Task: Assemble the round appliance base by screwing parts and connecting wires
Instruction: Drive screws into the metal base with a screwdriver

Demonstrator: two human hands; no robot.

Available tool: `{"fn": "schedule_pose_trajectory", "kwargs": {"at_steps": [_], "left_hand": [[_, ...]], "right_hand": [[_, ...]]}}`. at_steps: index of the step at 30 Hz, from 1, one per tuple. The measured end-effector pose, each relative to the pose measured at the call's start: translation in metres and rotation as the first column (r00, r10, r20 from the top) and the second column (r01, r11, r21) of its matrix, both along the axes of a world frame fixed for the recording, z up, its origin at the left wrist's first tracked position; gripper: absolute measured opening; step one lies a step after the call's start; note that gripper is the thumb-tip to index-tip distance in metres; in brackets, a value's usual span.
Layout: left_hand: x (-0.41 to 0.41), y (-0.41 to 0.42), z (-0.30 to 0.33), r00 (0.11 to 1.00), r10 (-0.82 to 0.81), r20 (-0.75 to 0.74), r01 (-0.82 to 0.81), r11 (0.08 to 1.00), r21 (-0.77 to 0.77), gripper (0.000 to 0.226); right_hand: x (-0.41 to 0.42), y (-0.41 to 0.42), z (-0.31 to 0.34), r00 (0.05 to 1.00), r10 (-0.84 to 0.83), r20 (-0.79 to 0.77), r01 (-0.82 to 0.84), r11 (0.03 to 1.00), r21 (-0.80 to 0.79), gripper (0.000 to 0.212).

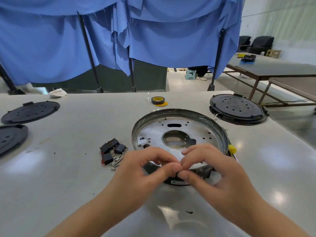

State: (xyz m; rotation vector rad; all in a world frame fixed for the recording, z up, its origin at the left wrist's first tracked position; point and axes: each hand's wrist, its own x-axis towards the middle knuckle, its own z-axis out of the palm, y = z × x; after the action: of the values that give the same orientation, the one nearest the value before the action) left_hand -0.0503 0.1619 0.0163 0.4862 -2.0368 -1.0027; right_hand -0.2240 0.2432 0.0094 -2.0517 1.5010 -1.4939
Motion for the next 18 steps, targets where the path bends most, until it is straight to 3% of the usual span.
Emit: {"fn": "schedule_pose_trajectory", "kwargs": {"at_steps": [5, 10, 18], "left_hand": [[-0.003, 0.003, -0.001, 0.998, -0.011, -0.069, 0.017, 0.997, 0.077, 0.014], [-0.005, 0.006, -0.005, 0.995, 0.036, -0.093, -0.031, 0.998, 0.055, 0.015], [-0.004, 0.001, -0.016, 0.983, 0.160, 0.084, -0.111, 0.901, -0.419, 0.013]], "right_hand": [[-0.001, 0.000, 0.002, 0.997, -0.008, 0.078, 0.007, 1.000, 0.018, 0.018], [0.001, 0.001, 0.000, 0.993, 0.001, 0.116, -0.007, 0.999, 0.045, 0.017], [-0.011, -0.001, 0.005, 0.971, -0.103, 0.214, 0.090, 0.993, 0.070, 0.010]]}}
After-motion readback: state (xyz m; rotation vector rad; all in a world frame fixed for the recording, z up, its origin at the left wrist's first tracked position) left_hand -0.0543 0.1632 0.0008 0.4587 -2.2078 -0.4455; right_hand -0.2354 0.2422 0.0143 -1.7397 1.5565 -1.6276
